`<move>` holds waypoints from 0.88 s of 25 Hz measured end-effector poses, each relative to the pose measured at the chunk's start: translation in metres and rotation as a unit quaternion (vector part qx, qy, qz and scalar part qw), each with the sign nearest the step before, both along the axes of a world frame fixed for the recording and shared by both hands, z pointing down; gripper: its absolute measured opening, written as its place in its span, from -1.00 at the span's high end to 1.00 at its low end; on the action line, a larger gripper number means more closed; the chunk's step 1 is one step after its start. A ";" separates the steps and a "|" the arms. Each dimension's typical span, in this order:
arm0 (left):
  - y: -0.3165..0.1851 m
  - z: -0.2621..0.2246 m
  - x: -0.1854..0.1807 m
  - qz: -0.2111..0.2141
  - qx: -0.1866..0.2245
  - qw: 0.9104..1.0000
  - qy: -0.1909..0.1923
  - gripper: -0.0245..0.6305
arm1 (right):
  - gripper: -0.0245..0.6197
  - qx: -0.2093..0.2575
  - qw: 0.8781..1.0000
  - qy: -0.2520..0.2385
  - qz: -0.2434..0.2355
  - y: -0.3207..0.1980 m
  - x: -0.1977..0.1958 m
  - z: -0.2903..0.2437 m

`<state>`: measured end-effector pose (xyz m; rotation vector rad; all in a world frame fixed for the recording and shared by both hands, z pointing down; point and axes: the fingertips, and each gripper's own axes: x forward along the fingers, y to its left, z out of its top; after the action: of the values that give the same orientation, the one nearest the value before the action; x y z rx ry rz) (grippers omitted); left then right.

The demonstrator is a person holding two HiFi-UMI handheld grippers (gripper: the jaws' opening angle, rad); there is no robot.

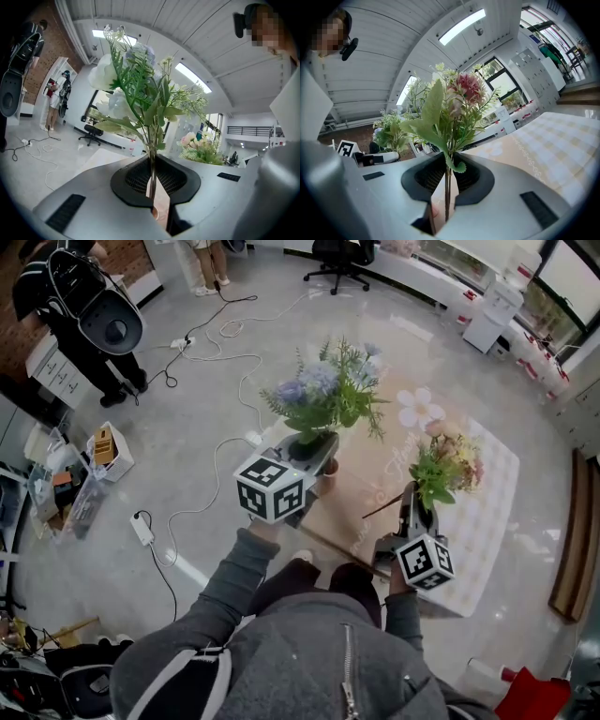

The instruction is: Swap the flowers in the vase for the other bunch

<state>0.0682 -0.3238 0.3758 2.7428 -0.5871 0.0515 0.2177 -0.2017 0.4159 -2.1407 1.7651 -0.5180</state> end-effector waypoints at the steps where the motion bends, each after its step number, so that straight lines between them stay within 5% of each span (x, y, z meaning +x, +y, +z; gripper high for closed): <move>1: -0.001 -0.004 -0.001 -0.001 0.000 1.000 0.006 0.83 | 0.79 0.001 1.000 0.000 -0.001 -0.001 0.000 -0.001; 22: 0.001 -0.058 -0.015 -0.017 0.024 0.998 0.057 0.83 | 0.79 0.022 0.999 -0.011 -0.026 -0.009 -0.011 -0.008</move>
<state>0.0535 -0.3224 0.3180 2.7584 -0.6088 -0.1280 0.2068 -0.2110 0.4079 -2.0578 1.8072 -0.5082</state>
